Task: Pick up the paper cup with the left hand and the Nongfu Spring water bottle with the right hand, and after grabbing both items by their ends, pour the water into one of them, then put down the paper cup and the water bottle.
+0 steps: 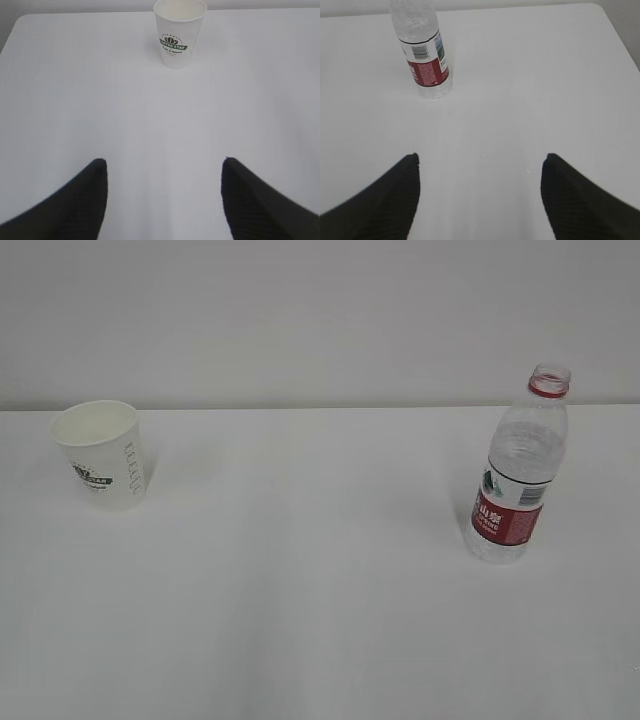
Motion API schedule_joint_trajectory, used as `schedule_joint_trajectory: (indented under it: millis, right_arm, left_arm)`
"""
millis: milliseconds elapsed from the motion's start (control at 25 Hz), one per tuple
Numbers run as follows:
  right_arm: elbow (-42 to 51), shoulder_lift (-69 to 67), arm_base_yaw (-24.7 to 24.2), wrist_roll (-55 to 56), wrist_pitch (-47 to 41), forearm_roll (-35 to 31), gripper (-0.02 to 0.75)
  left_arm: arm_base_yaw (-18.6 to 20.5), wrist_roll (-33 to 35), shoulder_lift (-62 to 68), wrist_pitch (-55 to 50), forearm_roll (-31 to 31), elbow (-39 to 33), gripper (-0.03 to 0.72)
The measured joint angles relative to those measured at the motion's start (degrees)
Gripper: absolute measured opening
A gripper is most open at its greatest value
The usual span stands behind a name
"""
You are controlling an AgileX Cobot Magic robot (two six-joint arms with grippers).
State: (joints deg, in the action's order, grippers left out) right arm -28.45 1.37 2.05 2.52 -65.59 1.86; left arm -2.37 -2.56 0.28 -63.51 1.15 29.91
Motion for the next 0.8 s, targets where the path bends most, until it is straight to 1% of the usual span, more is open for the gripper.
schedule_joint_trajectory:
  millis: [800]
  right_arm:
    - [-0.2, 0.0, 0.0, 0.0, 0.4, 0.0, 0.569]
  left_arm:
    - [0.0, 0.0, 0.0, 0.7, 0.0, 0.0, 0.516]
